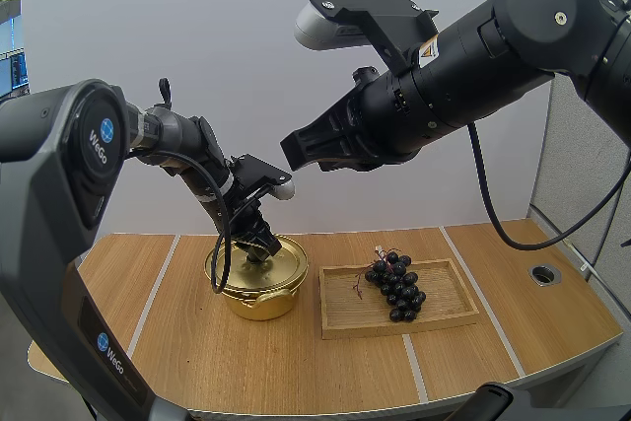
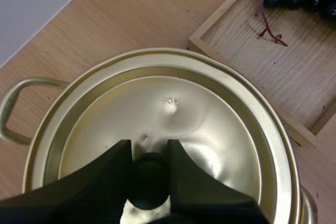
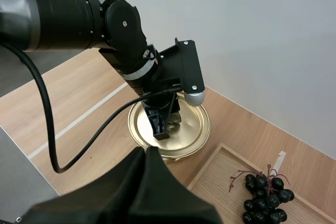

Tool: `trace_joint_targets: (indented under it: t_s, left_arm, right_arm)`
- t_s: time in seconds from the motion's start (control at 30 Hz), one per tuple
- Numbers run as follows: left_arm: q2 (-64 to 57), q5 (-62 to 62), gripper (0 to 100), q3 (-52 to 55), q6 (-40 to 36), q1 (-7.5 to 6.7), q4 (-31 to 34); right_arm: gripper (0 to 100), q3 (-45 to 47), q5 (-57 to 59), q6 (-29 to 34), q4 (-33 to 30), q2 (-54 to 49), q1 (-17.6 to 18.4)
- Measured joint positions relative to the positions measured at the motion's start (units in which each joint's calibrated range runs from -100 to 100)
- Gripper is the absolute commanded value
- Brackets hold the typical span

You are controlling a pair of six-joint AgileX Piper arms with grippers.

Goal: Open the pot, put the pineapple inside, and close it

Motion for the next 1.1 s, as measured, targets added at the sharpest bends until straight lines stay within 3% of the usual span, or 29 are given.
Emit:
trace_joint_targets:
  t_s: [0.7,0.77,0.8,0.87,0.93,1.1]
  left_arm:
    - [4.1,-5.8,1,0.0,0.9,0.00,-1.4]
    - [4.1,-5.8,11,0.0,0.9,0.00,-1.4]
    - [4.1,-5.8,21,0.0,1.0,0.00,-1.4]
    - [4.1,-5.8,55,0.0,1.1,0.00,-1.5]
    - [4.1,-5.1,100,0.0,1.2,0.00,-1.5]
    - [2.9,0.5,100,0.0,2.1,0.00,-1.6]
  right_arm:
    - [0,0.0,0.0,0.0,0.0,0.0,0.0]
    - [0,0.0,0.0,0.0,0.0,0.0,0.0]
    - [0,0.0,0.0,0.0,0.0,0.0,0.0]
    - [0,0.0,0.0,0.0,0.0,0.0,0.0]
    - [0,0.0,0.0,0.0,0.0,0.0,0.0]
    - [0,0.0,0.0,0.0,0.0,0.0,0.0]
